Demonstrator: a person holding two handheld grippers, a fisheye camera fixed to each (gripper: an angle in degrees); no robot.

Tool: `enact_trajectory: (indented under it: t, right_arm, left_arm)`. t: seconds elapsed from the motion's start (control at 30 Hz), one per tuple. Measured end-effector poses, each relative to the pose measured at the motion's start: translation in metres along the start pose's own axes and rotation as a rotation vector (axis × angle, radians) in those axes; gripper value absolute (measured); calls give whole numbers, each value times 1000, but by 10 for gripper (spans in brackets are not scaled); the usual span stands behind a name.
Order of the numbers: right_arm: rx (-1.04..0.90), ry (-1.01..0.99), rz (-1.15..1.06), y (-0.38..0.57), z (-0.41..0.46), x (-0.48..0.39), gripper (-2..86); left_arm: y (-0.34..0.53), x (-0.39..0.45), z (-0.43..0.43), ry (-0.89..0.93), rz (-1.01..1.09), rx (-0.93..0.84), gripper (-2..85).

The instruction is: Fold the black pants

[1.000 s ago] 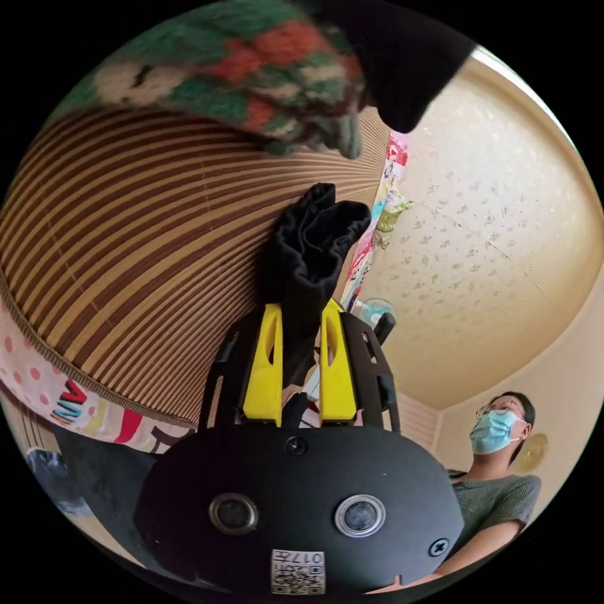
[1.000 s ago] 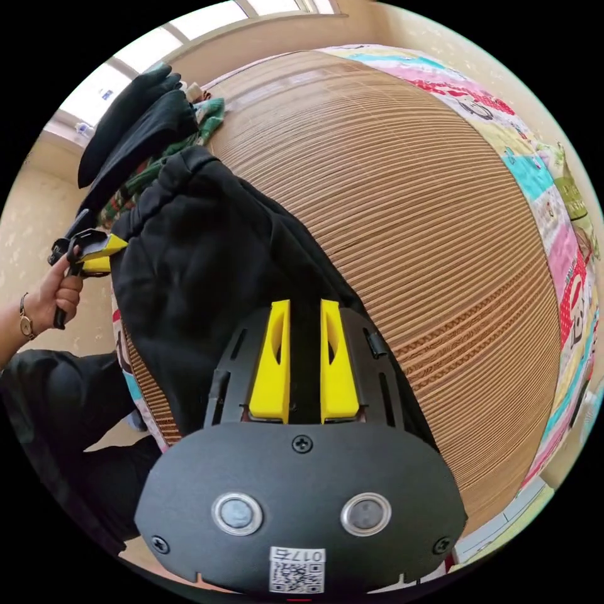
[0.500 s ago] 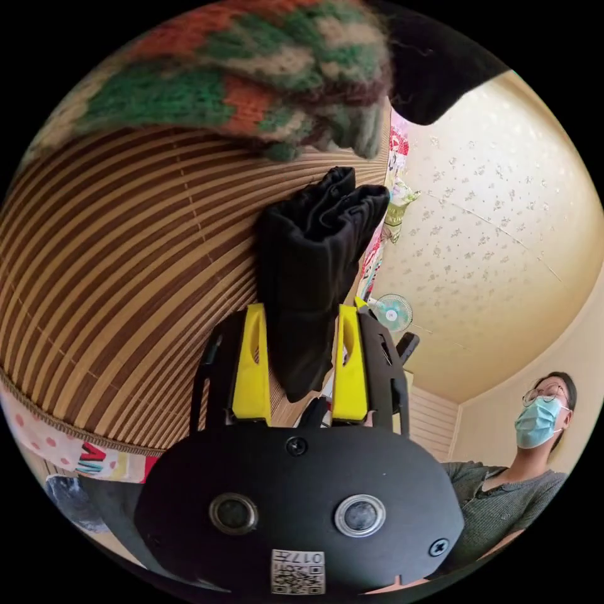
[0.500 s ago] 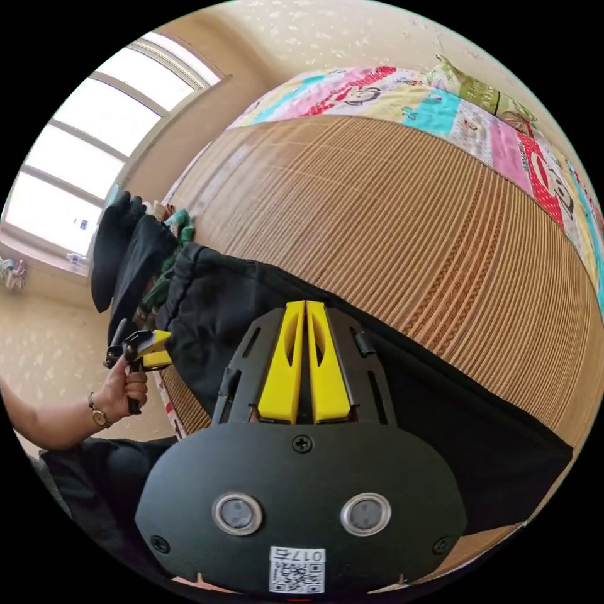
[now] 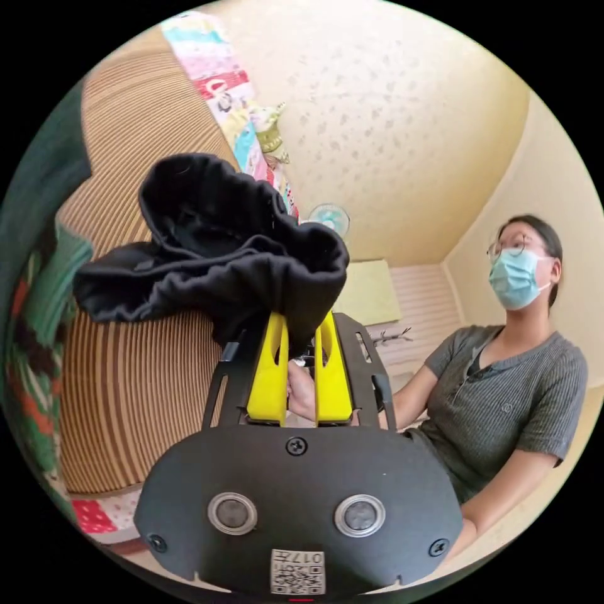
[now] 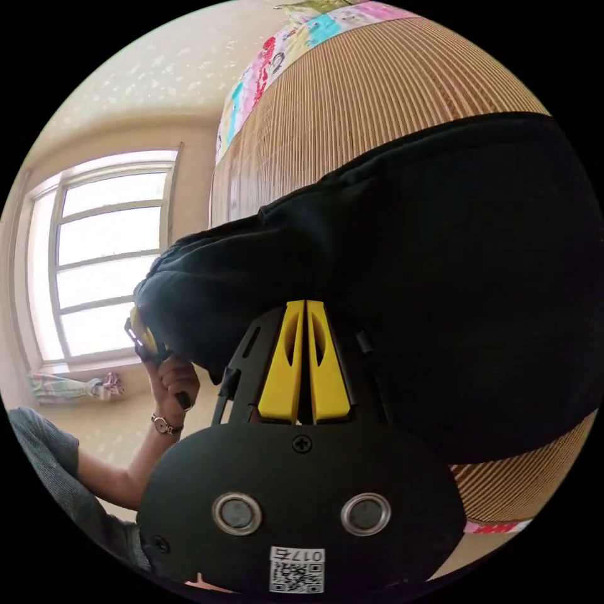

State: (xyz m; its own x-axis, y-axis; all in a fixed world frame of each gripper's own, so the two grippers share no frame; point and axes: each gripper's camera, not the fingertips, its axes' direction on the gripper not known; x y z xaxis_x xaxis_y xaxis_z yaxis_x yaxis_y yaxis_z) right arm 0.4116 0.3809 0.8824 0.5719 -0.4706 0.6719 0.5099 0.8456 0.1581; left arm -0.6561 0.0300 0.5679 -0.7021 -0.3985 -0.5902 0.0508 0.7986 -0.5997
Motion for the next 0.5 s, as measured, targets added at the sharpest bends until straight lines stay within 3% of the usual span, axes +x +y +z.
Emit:
enact_trajectory:
  t: [0.13, 0.27, 0.37, 0.5]
  right_arm:
    - [-150, -223, -127, -8, 4, -17, 5]
    - [-111, -191, -133, 6, -56, 11, 5]
    - [-4, -73, 14, 32, -127, 66, 5]
    - [178, 56, 243, 80, -228, 136, 5]
  left_arm:
    - [-13, 75, 22, -125, 280, -138, 73]
    - [-14, 114, 126, -166, 469, -409, 77]
    - [5, 107, 238, -219, 514, -644, 74]
    - [28, 71, 312, -151, 322, -674, 64]
